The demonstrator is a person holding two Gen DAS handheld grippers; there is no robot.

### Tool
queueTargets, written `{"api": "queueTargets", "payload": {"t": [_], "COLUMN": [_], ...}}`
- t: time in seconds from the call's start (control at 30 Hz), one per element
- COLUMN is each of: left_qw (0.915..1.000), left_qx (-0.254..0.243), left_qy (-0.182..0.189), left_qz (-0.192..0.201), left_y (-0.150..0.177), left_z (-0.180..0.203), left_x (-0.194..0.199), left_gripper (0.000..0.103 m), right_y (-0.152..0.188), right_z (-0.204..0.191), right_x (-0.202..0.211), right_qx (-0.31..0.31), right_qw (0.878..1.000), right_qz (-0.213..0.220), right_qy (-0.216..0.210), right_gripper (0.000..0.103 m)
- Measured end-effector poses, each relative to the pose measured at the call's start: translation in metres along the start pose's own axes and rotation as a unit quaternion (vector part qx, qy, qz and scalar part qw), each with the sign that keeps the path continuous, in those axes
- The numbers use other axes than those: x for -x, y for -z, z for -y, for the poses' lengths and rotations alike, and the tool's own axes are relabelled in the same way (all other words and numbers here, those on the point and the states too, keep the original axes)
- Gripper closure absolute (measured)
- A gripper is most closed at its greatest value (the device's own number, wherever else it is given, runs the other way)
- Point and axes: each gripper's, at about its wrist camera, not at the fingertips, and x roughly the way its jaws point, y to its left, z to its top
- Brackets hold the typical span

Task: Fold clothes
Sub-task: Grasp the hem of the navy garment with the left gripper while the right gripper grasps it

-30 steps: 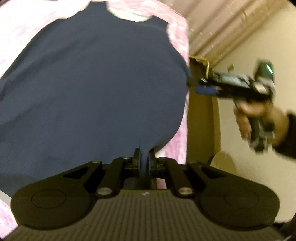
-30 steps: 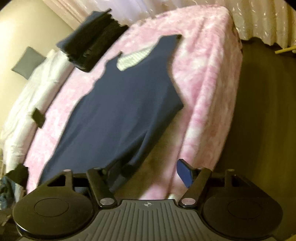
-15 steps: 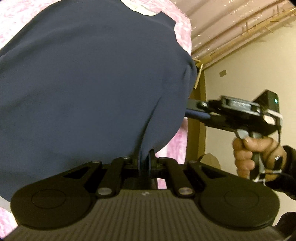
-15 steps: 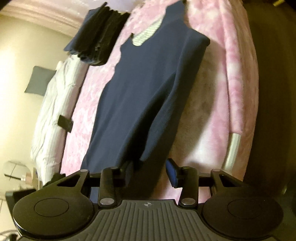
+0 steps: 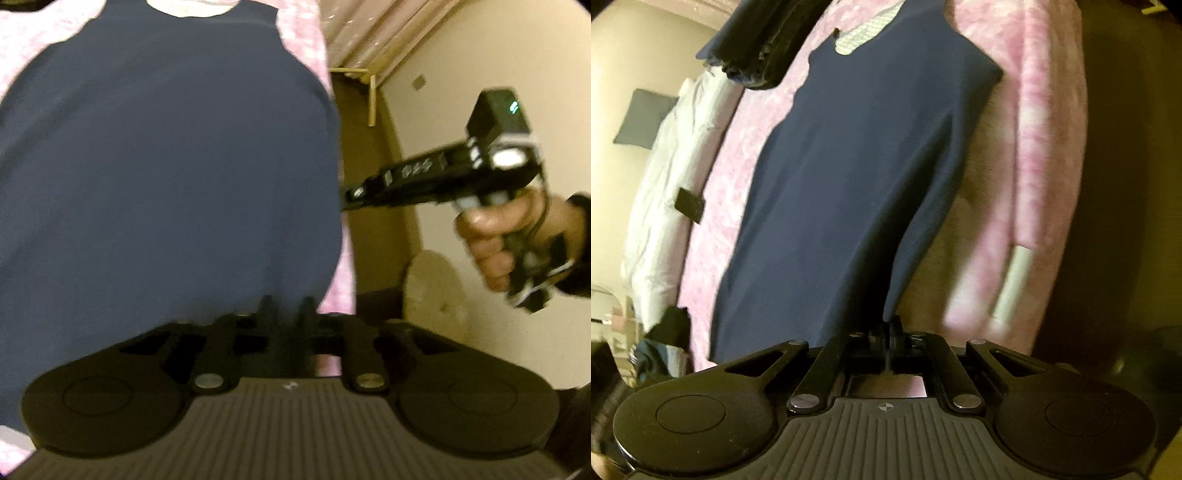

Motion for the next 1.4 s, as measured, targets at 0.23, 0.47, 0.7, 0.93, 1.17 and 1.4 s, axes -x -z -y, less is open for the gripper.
{"api": "queueTargets", "payload": {"t": [0.23,0.47,0.7,0.93,1.17,1.4], "left_qw": [0.9978,0.9954,0.9900,0.9907,0.9890,0.9595], "left_qx": [0.056,0.025,0.072,0.100,0.136,0.264], "left_qy": [-0.014,-0.092,-0.114,-0.085,-0.058,-0.040], "left_qz": [0.033,0.011,0.043,0.037,0.010,0.090], "left_y": [-0.011,-0.020,-0.001,0.064,0.115,0.118], "left_z": [-0.042,-0.066,-0.059,0.006,0.044,0.000], "left_x": [0.018,0.005,0.025,0.042,0.016,0.010], "left_gripper": [0.102,0.103,0.099,0.075,0.059,0.052], "right_y": [0.010,0.014,0.016,0.013,0.024,0.031], "right_z": [0.003,0.000,0.009,0.004,-0.027,-0.036], "right_x": [-0.002,0.001,0.009,0.013,0.006,-0.001], "right_qx": [0.023,0.030,0.020,0.024,0.064,0.077], "right_qw": [1.000,0.999,0.999,1.000,0.997,0.996], "right_qz": [-0.005,-0.002,-0.004,-0.005,-0.030,-0.038], "right_qy": [0.014,0.019,0.029,0.007,-0.017,-0.004], "right_gripper": [0.103,0.103,0.103,0.103,0.103,0.103]}}
